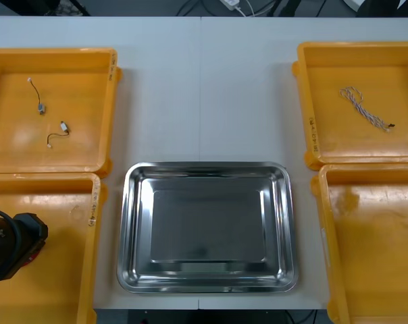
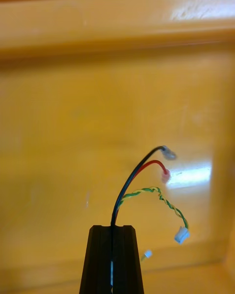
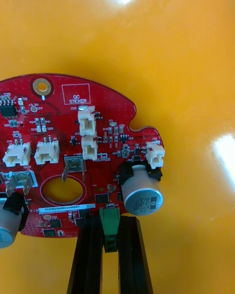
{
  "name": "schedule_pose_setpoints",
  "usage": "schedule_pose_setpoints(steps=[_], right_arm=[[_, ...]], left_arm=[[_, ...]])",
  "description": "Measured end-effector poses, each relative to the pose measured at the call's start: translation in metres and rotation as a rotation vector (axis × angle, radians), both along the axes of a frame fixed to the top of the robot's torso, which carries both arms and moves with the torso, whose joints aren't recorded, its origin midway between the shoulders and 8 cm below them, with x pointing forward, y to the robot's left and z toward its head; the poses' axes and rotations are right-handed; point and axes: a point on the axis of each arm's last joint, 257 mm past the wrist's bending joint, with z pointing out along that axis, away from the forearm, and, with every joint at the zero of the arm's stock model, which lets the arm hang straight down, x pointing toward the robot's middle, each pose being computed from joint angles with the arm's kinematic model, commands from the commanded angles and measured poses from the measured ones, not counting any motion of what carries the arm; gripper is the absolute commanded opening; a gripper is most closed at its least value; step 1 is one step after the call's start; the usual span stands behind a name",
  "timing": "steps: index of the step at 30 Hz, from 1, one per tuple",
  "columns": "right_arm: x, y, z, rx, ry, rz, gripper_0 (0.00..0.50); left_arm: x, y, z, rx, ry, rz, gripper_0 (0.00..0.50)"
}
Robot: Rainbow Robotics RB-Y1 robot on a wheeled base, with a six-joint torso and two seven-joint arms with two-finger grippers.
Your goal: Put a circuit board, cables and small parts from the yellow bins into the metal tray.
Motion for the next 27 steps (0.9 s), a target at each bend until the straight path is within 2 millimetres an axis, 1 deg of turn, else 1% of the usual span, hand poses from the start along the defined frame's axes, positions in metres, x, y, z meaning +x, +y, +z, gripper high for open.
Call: schedule_pose_setpoints(steps=[2, 5, 7, 11, 14, 19, 23, 27], right_arm=[[0.001, 0.002, 0.011, 0.006, -0.006, 0.005, 0.0], [0.011, 0.008, 0.03, 0.04, -0.049, 0.019, 0.0], [0.018, 0.01, 0.043, 0.055, -0.083, 0.023, 0.0], [0.028, 0.01, 0.062, 0.062, -0.135, 0.026, 0.0], [0.031, 0.013, 0.069, 0.059, -0.157, 0.035, 0.0], [0.033, 0.016, 0.076, 0.06, -0.167, 0.055, 0.0], [0.035, 0.018, 0.083, 0.055, -0.176, 0.071, 0.0], [0.037, 0.019, 0.09, 0.05, -0.185, 0.088, 0.0]], left_arm=[[0.0, 0.0, 0.0, 0.0, 0.0, 0.0, 0.0], [-0.002, 0.0, 0.0, 0.002, 0.009, -0.001, 0.0], [-0.007, 0.0, 0.0, 0.005, 0.028, -0.002, 0.0], [-0.019, -0.001, 0.003, 0.009, 0.066, -0.009, 0.0], [-0.02, -0.001, 0.011, 0.009, 0.058, -0.013, 0.0], [-0.025, 0.003, 0.027, 0.017, 0.06, -0.018, 0.0], [-0.033, 0.004, 0.043, 0.015, 0.066, -0.041, 0.0], [-0.039, 0.011, 0.061, 0.036, 0.068, -0.062, 0.0]])
